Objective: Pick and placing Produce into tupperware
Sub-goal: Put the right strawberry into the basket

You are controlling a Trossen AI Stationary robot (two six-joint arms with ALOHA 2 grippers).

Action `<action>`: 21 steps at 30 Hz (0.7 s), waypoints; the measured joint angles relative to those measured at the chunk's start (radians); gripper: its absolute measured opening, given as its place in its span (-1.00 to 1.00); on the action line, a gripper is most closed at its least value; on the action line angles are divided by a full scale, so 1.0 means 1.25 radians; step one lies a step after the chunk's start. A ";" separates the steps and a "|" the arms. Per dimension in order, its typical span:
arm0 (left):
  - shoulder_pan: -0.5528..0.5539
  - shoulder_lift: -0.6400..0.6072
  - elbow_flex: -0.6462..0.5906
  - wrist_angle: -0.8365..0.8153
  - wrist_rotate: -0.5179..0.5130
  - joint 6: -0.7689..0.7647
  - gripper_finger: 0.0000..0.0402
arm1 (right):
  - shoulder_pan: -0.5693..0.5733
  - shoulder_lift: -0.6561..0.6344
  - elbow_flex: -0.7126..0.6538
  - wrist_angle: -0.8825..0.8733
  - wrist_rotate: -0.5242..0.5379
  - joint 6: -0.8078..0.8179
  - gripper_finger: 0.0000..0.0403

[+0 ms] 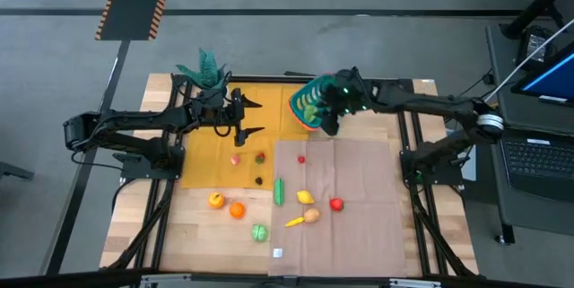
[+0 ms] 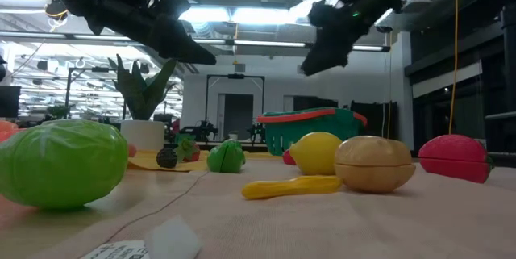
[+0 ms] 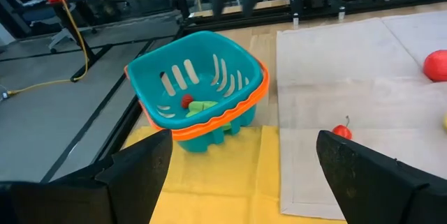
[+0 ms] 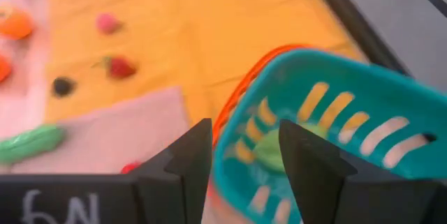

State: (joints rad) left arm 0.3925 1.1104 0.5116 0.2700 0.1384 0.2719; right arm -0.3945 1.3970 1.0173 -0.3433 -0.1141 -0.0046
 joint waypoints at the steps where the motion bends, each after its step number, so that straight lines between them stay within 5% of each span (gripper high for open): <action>1: -0.005 0.000 0.000 0.000 0.001 0.000 0.73 | 0.012 -0.024 -0.023 0.007 0.008 0.000 -0.17; 9: -0.050 0.000 0.000 0.001 0.001 0.000 0.73 | 0.140 -0.156 -0.127 0.014 0.115 -0.001 -0.17; 14: -0.071 0.000 0.000 0.002 0.001 -0.005 0.73 | 0.210 -0.171 -0.136 -0.031 0.125 0.033 -0.17; 21: -0.096 0.000 0.000 0.007 0.000 -0.052 0.73 | 0.323 -0.173 -0.136 -0.149 0.253 0.105 -0.17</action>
State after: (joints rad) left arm 0.2728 1.1103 0.5117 0.2783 0.1385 0.2071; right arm 0.0092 1.1812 0.8478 -0.5294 0.2024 0.1263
